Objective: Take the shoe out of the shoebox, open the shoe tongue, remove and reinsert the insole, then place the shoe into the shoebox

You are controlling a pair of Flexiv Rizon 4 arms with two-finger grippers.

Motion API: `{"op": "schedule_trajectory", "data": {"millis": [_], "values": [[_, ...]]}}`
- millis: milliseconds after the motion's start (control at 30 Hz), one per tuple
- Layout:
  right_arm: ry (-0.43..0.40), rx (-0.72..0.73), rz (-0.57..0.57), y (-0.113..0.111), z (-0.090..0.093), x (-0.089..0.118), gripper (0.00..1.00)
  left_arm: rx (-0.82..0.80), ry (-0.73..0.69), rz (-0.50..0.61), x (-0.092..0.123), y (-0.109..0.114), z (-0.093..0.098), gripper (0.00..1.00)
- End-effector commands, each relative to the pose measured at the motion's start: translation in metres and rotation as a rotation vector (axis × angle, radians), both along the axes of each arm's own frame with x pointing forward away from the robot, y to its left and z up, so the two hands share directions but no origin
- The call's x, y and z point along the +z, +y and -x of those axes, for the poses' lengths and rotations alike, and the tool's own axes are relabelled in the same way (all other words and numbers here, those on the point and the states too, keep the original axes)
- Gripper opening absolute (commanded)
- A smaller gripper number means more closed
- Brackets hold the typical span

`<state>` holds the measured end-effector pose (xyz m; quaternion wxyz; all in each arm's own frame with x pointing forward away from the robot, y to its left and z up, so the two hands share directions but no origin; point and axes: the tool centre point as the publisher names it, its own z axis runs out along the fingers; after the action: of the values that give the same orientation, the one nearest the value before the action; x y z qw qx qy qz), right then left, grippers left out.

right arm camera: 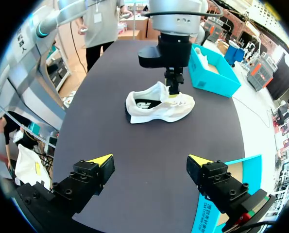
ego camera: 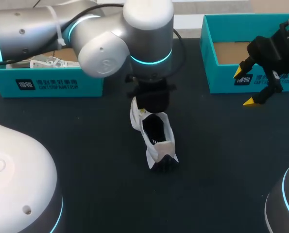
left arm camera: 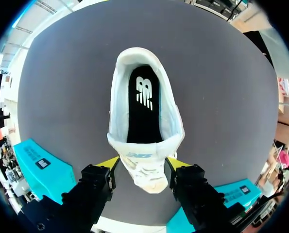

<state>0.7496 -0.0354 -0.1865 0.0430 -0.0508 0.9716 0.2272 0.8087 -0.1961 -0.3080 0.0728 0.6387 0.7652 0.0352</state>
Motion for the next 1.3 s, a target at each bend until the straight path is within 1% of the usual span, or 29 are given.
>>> {"op": "schedule_trajectory", "data": {"millis": [33,100,167,233,433,533,633,767,933,1300], "values": [[0.002,-0.001,0.004,0.001,-0.001,0.0,1.0,-0.008,0.007,0.0,-0.003,0.001,0.004,0.57],[0.002,-0.001,0.004,0.001,-0.001,0.0,1.0,-0.015,0.014,-0.001,-0.004,0.003,0.008,0.56],[0.002,-0.001,0.004,0.001,-0.001,0.0,1.0,-0.018,0.016,-0.003,-0.005,0.004,0.01,0.5],[0.002,-0.001,0.004,0.001,-0.001,0.0,1.0,-0.019,0.019,-0.004,-0.005,0.005,0.011,0.48],[0.002,-0.001,0.004,0.001,-0.001,0.0,1.0,-0.015,0.019,-0.001,-0.004,0.008,0.012,0.44],[0.002,-0.001,0.004,0.001,-0.001,0.0,1.0,-0.012,0.018,0.0,-0.005,0.01,0.012,0.47],[0.002,-0.001,0.004,0.001,-0.001,0.0,1.0,-0.013,0.021,-0.002,-0.007,0.01,0.015,0.47],[0.002,-0.001,0.004,0.001,-0.001,0.0,1.0,-0.025,0.036,-0.01,-0.013,0.008,0.022,0.47],[0.002,-0.001,0.004,0.001,-0.001,0.0,1.0,-0.039,0.042,-0.013,-0.014,0.006,0.029,0.47],[0.002,-0.001,0.004,0.001,-0.001,0.0,1.0,-0.046,0.043,-0.025,-0.02,0.004,0.031,0.46]]}}
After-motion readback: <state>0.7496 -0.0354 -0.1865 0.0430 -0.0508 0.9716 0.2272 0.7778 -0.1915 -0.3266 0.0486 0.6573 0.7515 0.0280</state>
